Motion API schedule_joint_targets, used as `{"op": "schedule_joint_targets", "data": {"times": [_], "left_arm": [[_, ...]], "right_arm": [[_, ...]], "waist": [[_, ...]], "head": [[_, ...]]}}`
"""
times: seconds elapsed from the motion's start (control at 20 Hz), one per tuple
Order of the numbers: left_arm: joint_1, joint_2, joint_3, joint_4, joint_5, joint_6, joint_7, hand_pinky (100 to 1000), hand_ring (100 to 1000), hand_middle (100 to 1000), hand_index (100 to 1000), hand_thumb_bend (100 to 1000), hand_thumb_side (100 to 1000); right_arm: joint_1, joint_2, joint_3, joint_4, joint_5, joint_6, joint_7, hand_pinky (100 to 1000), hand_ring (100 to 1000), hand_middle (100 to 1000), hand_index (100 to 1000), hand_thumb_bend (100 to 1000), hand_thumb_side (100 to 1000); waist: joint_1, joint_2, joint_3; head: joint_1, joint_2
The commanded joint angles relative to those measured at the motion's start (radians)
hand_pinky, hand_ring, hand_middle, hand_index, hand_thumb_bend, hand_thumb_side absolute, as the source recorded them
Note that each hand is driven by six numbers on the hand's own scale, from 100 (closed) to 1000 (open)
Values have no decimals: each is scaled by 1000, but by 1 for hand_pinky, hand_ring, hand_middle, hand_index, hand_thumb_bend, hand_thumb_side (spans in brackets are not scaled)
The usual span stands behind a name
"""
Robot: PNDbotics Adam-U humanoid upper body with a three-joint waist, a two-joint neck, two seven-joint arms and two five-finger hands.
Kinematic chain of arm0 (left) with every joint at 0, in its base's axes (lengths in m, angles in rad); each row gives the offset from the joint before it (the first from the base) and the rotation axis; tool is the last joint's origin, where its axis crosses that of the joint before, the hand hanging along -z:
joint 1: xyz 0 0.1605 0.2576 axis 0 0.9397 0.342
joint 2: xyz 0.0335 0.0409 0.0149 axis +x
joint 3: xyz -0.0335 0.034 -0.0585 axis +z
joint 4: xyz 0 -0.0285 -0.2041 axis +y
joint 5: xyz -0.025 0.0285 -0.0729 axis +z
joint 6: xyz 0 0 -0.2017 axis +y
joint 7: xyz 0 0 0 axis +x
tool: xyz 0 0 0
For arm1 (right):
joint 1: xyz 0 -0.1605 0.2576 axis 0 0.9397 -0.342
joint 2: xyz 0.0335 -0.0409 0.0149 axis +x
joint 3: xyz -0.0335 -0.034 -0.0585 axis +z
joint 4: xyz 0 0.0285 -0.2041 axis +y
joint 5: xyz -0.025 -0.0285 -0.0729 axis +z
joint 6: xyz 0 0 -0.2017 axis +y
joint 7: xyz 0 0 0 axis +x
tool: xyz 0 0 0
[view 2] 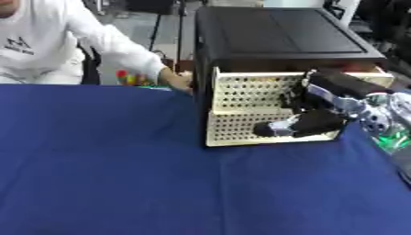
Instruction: Pick up objects from table and place into drawer.
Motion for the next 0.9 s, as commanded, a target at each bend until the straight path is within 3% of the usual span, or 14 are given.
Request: {"op": "schedule_joint_targets", "data": {"times": [0.05,0.6,0.9], "left_arm": [[-9,-1,-4,-13,-4,1,-5,570,682,740,901,581,1000],[-7,-2,-5,-13,-3,4,-8,571,682,740,901,583,1000],[-6,4,-4,-13,3,4,-9,572,682,737,899,584,1000]], "right_arm": [[2,13,12,75,12,0,-3,362,800,990,990,863,870],[-39,50,17,158,20,-32,-26,365,801,989,990,872,863],[21,17,61,95,-41,-71,41,365,776,905,922,795,774]], "waist": [[6,-4,3],[5,-8,7],[4,-20,3]], "head": [[-6,-14],[-9,-16],[-5,-12]]}}
